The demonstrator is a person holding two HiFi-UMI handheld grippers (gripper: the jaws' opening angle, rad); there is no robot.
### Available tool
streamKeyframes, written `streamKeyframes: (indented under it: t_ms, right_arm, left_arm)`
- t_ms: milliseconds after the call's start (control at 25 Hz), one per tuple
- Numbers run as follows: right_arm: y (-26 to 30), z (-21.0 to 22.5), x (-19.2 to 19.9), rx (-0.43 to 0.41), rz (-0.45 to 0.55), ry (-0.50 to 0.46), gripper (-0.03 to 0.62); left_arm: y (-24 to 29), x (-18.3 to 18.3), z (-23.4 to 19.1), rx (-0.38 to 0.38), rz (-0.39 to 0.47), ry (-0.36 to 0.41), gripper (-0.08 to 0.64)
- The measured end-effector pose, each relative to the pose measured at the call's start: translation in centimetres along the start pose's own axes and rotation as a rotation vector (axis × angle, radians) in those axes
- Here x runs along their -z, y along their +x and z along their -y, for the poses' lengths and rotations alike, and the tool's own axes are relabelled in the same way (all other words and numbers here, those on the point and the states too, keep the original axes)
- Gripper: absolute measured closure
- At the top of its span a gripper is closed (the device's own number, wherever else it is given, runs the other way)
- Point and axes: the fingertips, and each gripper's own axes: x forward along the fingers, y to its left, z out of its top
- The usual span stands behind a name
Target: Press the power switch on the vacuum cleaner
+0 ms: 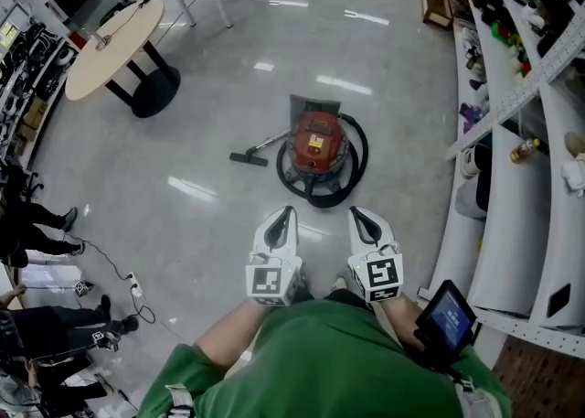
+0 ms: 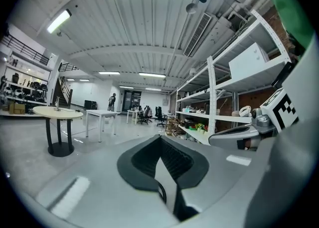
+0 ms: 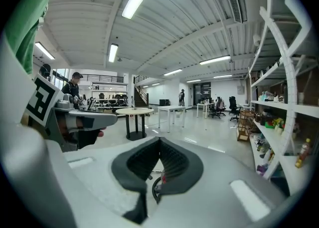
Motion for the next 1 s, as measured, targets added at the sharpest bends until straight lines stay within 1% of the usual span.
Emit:
streamKeyframes:
  t_ms: [240,480,640,800,1000]
  right_arm:
    - [4.5,-1.3,-1.2,0.071,-0.017,-0.016,0.589]
    - [7.3,-2.0,-2.5,0.123,-0.023,-0.013,0.589]
    - [9.4,-1.8,-2.9,0.133,-0.015,-0.022,0.590]
    - [11.8,-0.3,-3.2,0.141,-0.009,-0.017,0.589]
    - [15.2,2.1,-2.4,0.122,-0.024,-0.001,0.589]
  left_arm:
    - [2.5,0.2,-4.9,0.058,-0.010,-0.019,0.554]
    - [4.2,-0.1,-7.9,0.108,-0.018,-0.014,0.554]
    - [5.6,0.0,-9.5,0.108,-0.018,-0.023,0.554]
    - [8.0,0.3,-10.4,0.096,-0.026,-0.034,0.554]
    - [12.0,1.4,-10.4,0.095,-0.064,-0.010,0.554]
